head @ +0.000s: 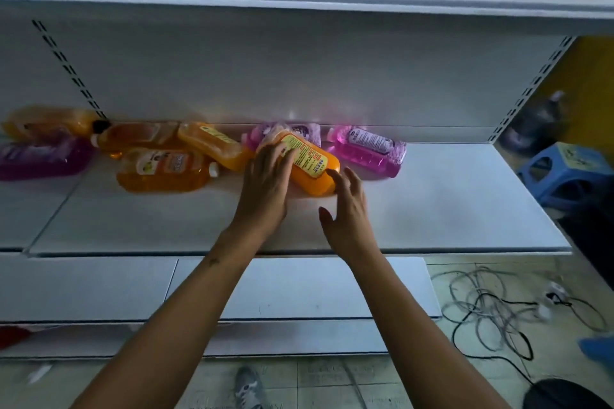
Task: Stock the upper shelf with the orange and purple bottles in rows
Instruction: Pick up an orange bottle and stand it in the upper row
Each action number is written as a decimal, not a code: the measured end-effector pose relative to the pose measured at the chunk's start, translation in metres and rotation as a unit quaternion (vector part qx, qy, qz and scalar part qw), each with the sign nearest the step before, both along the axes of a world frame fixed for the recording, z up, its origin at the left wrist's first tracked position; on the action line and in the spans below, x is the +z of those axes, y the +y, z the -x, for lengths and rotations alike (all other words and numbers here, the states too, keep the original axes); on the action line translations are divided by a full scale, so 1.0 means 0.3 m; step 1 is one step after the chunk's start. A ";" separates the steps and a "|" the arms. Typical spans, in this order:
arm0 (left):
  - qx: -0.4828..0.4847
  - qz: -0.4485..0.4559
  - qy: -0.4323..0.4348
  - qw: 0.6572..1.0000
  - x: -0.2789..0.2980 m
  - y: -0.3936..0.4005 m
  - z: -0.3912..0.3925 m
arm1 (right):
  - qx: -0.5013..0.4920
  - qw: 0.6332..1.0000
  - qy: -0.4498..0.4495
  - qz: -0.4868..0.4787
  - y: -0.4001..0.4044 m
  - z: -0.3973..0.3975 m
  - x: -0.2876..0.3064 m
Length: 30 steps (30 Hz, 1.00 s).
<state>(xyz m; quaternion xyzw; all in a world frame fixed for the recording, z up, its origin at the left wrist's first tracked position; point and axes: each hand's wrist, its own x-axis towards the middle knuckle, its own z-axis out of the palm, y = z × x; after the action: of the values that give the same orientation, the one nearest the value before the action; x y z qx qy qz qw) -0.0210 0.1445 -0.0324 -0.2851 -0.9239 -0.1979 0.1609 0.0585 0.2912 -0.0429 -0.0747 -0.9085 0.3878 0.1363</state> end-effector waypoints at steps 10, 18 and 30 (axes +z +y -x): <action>-0.030 0.089 0.076 0.993 -0.045 0.025 0.184 | 0.038 0.994 -0.059 -0.081 0.074 0.224 -0.043; -0.011 0.021 0.055 0.998 -0.029 0.040 0.145 | 0.021 0.997 -0.030 -0.073 0.084 0.218 -0.054; -0.036 0.052 -0.044 0.997 -0.045 0.011 -0.022 | 0.063 0.996 -0.029 -0.055 0.111 0.019 -0.033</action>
<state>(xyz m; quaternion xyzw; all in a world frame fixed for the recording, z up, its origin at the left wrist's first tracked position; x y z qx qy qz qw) -0.0143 0.1477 -0.0460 -0.3169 -0.9284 -0.1680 0.0975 0.0528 0.3245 -0.0527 -0.0208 -0.9348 0.3432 0.0892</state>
